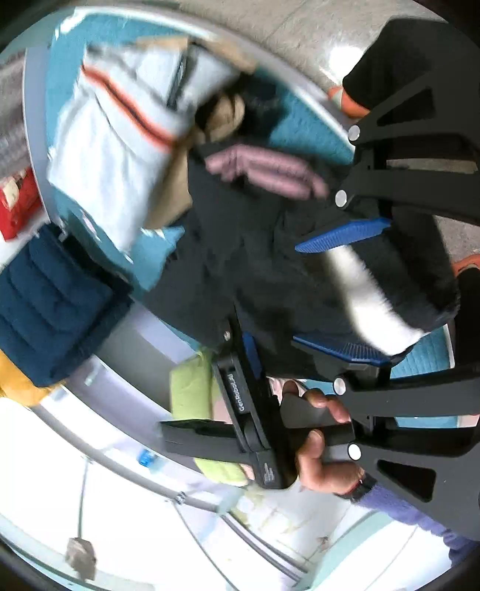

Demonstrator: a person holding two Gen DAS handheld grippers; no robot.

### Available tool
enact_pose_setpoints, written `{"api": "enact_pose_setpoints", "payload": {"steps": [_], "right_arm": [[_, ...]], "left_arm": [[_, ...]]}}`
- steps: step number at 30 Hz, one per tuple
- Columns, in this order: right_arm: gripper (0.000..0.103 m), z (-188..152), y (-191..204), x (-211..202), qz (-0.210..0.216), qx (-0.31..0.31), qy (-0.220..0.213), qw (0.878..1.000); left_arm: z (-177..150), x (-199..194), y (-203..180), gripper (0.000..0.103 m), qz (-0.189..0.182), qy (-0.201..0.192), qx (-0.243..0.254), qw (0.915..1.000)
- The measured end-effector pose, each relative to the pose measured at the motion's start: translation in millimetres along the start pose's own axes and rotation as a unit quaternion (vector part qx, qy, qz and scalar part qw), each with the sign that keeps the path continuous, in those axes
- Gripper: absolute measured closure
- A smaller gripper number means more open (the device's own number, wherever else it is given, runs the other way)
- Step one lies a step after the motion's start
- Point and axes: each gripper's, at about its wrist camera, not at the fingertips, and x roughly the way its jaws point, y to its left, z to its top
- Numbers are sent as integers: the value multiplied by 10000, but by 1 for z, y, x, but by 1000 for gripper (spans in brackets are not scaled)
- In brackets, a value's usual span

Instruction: Fold large clothes

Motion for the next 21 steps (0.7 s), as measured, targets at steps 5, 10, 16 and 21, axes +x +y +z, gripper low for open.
{"api": "enact_pose_setpoints", "payload": {"steps": [5,10,16,21], "right_arm": [[69,-15,-35,60,-1001,265,690,9922],[69,-13,-32,70,-1128,115,796,9904],[68,-6,-38,86,-1124,233,957,9888],[68,5,-36,93,-1320,609,1159,9826]], "left_arm": [[2,-19,-4,16,12,-66,337,9994],[1,-34,-7,28,382,-202,1157,9923],[18,-4,19,27,-446,170,1387,9892],[39,30,26,27,-859,732,1658,9797]]}}
